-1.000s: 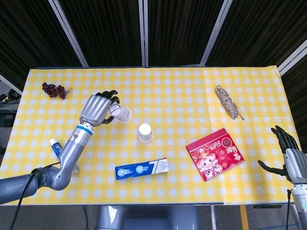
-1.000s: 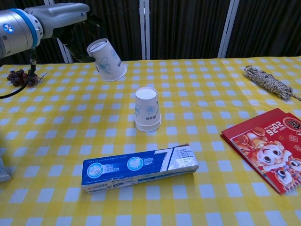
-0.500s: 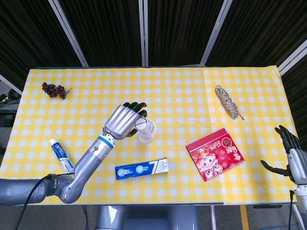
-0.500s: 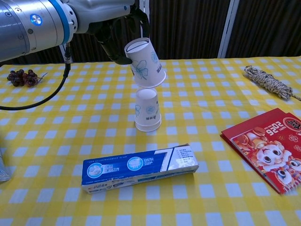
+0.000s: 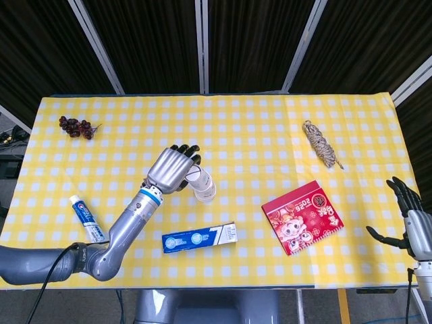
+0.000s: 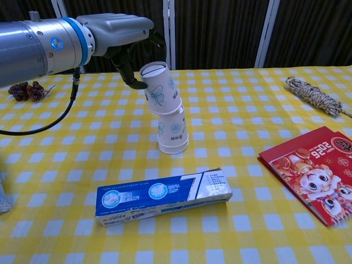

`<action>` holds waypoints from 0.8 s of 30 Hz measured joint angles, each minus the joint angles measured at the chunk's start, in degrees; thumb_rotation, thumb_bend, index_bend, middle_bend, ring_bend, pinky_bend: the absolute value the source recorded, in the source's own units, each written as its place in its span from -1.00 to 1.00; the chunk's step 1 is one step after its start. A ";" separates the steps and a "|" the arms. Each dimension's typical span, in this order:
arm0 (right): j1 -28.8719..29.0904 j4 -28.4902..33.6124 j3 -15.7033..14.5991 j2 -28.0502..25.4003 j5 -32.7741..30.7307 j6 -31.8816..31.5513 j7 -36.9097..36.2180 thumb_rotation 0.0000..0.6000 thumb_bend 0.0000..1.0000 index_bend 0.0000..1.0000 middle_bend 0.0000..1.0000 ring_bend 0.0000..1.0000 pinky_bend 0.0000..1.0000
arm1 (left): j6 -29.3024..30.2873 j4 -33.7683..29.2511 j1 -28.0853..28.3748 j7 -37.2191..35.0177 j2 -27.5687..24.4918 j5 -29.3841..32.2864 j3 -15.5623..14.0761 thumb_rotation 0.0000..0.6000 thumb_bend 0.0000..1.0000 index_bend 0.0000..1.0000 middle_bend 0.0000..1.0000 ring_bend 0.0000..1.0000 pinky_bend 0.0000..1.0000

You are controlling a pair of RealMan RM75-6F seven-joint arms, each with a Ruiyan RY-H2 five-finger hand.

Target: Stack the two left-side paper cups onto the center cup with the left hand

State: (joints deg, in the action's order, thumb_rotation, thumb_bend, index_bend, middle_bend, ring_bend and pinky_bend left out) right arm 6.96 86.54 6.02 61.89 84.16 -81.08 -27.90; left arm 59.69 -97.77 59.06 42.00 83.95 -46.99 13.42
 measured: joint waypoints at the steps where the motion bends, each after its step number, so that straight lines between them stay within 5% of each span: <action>1: -0.07 0.10 -0.02 -0.02 0.08 -0.14 0.08 1.00 -0.84 -1.00 -1.00 -1.00 -1.00 | -0.06 0.62 0.15 -0.07 0.50 0.01 -0.17 1.00 -0.33 -0.05 -0.64 -0.54 -0.30; 8: -0.12 0.29 -0.14 -0.04 0.31 -0.25 0.26 1.00 -0.84 -1.00 -1.00 -1.00 -1.00 | -0.78 3.17 1.16 -0.29 2.97 0.32 -0.81 1.00 -0.33 -0.09 -0.69 -0.55 -0.33; 14: -0.17 0.20 -0.14 -0.07 0.25 -0.27 0.07 1.00 -0.84 -1.00 -1.00 -1.00 -1.00 | -0.93 4.27 1.59 0.21 3.91 0.79 -1.36 1.00 -0.58 -0.57 -1.00 -0.98 -0.74; 24: 0.02 -0.10 -0.26 0.17 0.13 0.27 0.65 1.00 -0.84 -1.00 -1.00 -1.00 -1.00 | 0.80 0.58 -0.74 -1.66 0.54 2.40 -2.01 1.00 -0.66 -0.73 -1.00 -1.00 -0.87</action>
State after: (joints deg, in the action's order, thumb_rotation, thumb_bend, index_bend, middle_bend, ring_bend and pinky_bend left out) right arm 6.97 86.44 5.76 62.05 84.29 -80.81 -27.25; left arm 60.49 -97.19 58.32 40.34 84.49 -44.59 11.42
